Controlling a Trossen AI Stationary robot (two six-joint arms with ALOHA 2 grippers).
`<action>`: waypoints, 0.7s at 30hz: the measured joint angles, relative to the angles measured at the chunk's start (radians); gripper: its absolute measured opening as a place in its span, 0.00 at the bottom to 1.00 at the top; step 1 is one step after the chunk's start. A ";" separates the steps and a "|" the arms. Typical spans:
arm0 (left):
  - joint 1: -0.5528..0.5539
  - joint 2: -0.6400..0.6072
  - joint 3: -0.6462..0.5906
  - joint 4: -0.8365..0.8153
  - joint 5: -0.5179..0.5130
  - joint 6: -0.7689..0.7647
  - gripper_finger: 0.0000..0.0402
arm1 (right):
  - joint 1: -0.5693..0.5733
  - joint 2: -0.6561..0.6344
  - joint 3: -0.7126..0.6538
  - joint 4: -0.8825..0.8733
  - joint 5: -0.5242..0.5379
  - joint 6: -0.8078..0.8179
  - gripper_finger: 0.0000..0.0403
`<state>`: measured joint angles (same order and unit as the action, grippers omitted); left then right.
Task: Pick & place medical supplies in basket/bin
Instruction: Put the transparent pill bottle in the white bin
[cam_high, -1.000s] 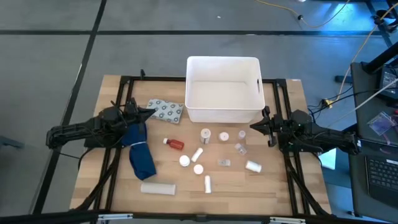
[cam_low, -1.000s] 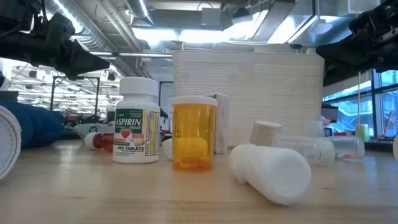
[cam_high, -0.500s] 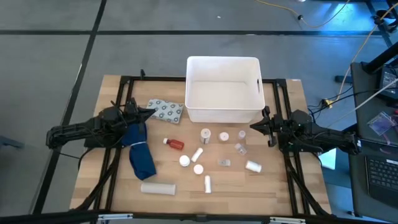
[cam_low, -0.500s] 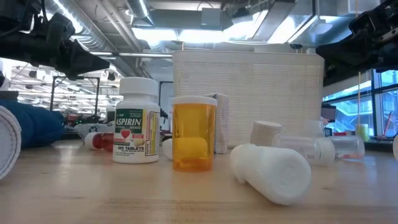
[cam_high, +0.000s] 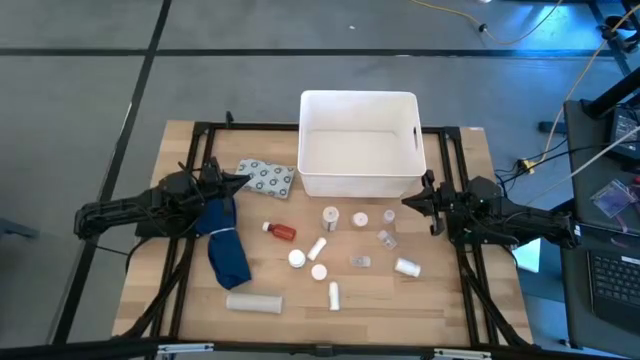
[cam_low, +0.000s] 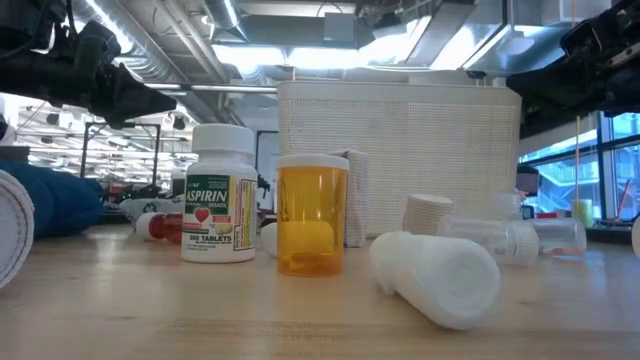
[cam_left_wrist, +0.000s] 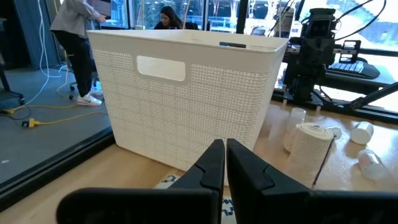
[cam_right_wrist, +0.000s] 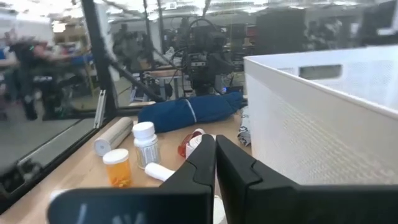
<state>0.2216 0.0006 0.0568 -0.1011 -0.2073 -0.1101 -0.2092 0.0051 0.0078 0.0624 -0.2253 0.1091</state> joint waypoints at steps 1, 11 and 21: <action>0.000 0.000 0.000 0.000 0.000 0.000 0.03 | 0.000 0.000 0.000 0.000 0.018 0.029 0.04; 0.000 0.000 0.000 0.001 -0.005 0.000 0.03 | 0.000 0.000 0.000 0.000 0.052 0.334 0.04; 0.000 0.000 0.000 0.031 -0.010 -0.017 0.03 | 0.000 0.000 0.000 0.000 0.051 0.335 0.04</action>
<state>0.2218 0.0002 0.0567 -0.0700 -0.2169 -0.1266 -0.2092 0.0051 0.0078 0.0628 -0.1742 0.4439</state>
